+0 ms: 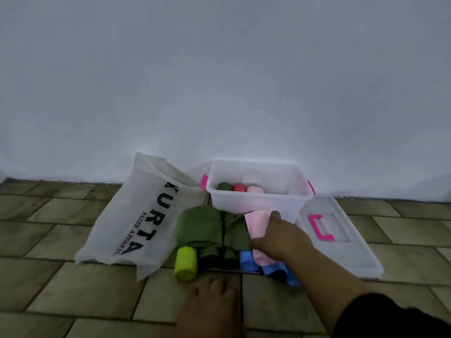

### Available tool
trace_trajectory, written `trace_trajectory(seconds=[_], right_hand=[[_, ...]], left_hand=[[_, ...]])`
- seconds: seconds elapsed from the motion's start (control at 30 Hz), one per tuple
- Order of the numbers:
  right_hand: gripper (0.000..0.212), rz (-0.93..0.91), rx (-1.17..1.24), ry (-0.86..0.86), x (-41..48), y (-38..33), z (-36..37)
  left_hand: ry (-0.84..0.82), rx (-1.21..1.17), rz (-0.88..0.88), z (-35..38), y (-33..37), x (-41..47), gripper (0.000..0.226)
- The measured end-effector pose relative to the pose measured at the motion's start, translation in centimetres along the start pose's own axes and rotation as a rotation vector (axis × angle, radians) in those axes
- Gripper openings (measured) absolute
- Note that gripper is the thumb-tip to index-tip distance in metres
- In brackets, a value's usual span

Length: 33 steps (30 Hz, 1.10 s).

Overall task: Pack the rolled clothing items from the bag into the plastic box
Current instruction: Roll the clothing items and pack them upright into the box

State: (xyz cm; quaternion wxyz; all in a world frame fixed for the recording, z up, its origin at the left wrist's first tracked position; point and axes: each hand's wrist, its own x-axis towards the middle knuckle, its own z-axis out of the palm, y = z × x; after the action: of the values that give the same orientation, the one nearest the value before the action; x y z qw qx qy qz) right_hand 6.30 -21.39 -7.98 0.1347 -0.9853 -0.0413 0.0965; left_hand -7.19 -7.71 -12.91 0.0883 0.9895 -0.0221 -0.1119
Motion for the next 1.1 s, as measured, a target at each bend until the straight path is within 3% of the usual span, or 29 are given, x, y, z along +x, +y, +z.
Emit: trace_trajectory(seconds=[0.07, 0.13, 0.3, 0.37, 0.43, 0.5, 0.53, 0.6, 0.67, 0.7, 0.77, 0.8, 0.9, 0.93, 0.97, 1.03, 1.1], right_hand=[[0.075, 0.037, 0.079, -0.019, -0.1, -0.2, -0.2], [0.060, 0.013, 0.084, -0.006, -1.0, -0.2, -0.2], [0.049, -0.277, -0.090, 0.257, -6.8, 1.1, 2.1], [0.047, -0.385, -0.181, 0.305, -9.7, 2.0, 3.7], [0.045, -0.444, -0.199, 0.326, -12.1, 2.8, 5.3], [0.048, -0.448, -0.179, 0.238, -13.5, 3.4, 6.6], [0.050, -0.442, -0.149, 0.196, -13.8, 3.6, 7.0], [0.054, -0.418, -0.117, 0.188, -14.0, 3.9, 7.1], [0.062, -0.407, -0.125, 0.219, -14.3, 3.9, 7.2], [0.066, -0.394, -0.117, 0.232, -14.5, 3.8, 7.2], [0.070, -0.363, -0.103, 0.251, -15.0, 3.5, 7.1], [0.068, -0.366, -0.103, 0.265, -15.3, 3.3, 7.0], [0.060, -0.432, -0.131, 0.283, -16.3, 2.5, 7.3], [0.061, -0.448, -0.155, 0.245, -16.4, 2.3, 7.6], [0.063, -0.445, -0.158, 0.207, -16.7, 2.2, 7.8], [0.070, -0.431, -0.161, 0.223, -17.1, 2.2, 8.0], [0.073, -0.411, -0.187, 0.237, -17.5, 2.0, 7.9]], left_hand=[[-0.076, -0.006, -0.032, 0.7, -0.4, -0.6, 0.077], [-0.049, -0.021, -0.015, 1.2, -1.0, -0.7, 0.079], [-0.024, -0.071, -0.004, 1.6, -1.6, -1.0, 0.079], [0.157, -0.348, -0.029, 1.1, -1.8, -1.5, 0.054], [0.463, -0.644, -0.121, 0.1, -2.1, -1.9, 0.029], [0.679, -0.732, -0.065, -1.3, -2.2, -1.6, 0.027], [0.637, -0.772, 0.015, -2.0, -1.7, -1.3, 0.025], [0.304, -0.925, 0.147, -3.0, 0.1, -0.9, 0.014], [-0.022, -1.037, 0.150, -3.0, 1.4, -0.5, 0.019], [-0.101, -0.996, 0.112, -2.9, 1.6, -0.3, 0.027], [-0.117, -0.791, 0.049, -2.6, 1.3, 0.3, 0.040], [-0.043, -0.722, 0.029, -2.4, 1.0, 0.5, 0.042], [0.407, -0.806, 0.090, -3.0, 0.7, 0.2, 0.028], [0.467, -0.894, 0.134, -3.1, 0.8, 0.1, 0.024], [0.423, -0.989, 0.178, -3.2, 0.9, -0.2, 0.023], [0.125, -1.066, 0.214, -2.9, 1.1, -0.9, 0.029], [-0.113, -0.853, 0.160, -2.2, 0.9, -1.0, 0.059]])
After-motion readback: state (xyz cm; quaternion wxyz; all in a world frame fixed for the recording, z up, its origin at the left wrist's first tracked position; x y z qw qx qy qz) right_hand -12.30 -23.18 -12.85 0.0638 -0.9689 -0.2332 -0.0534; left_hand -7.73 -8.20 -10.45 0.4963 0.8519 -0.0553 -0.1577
